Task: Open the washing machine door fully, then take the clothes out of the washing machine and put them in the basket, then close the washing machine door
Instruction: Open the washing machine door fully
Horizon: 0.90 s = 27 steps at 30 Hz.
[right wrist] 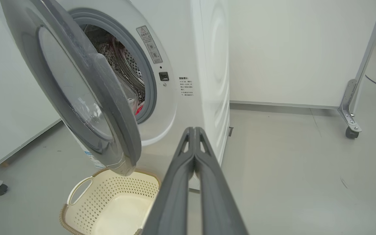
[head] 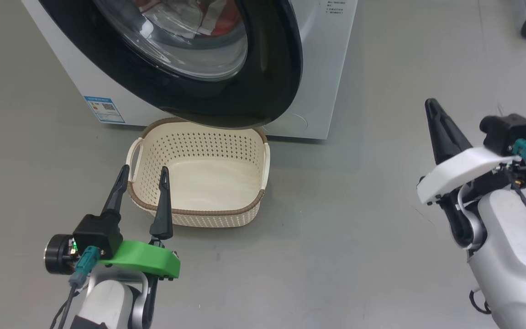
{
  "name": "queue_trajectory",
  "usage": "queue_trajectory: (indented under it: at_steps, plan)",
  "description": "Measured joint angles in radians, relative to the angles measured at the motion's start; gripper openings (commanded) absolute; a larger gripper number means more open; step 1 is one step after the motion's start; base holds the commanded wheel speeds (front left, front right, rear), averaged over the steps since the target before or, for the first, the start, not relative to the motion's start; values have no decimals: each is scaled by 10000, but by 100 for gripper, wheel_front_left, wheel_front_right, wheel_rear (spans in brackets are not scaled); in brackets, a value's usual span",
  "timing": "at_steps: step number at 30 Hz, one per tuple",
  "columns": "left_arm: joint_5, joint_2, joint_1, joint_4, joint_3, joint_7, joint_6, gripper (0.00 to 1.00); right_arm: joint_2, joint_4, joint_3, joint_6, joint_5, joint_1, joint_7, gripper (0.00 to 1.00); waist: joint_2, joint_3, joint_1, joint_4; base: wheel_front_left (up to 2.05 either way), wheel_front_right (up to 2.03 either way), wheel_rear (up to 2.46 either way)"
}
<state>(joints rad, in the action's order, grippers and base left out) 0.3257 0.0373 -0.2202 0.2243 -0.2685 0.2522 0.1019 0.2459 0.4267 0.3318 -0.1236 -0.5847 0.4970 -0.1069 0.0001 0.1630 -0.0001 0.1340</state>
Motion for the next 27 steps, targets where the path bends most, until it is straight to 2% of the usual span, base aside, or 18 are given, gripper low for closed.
queue_trajectory:
  at_steps: [3,4,6,7,9,16,27]
  plan:
    - [-12,21,64,-15,136,0,2,100,-90,-71,-23,142,165,-523,-554,0,0,-42,0,-91,0,0,0]
    - [-19,27,138,-36,196,0,0,100,-157,-140,-36,353,253,-871,-888,9,0,-76,0,-153,0,0,0]
    - [-23,29,209,-50,267,0,0,100,-272,-194,-192,558,244,-1171,-1235,50,0,-105,0,-213,0,0,0]
    - [-25,29,235,-54,299,0,0,100,-334,-228,-257,656,242,-1307,-1371,100,0,-119,0,-242,0,0,0]
    - [-50,29,264,-56,301,0,0,100,-403,-332,-362,836,244,-1578,-1379,100,0,-138,0,-281,0,0,0]
    - [-105,31,320,-61,368,0,-2,100,-662,-715,-378,1087,408,-2232,-1381,100,0,-140,0,-345,0,0,0]
    - [-123,29,401,-59,441,0,-36,100,-918,-1352,-575,1170,508,-2742,-1442,100,0,-138,0,-370,0,0,0]
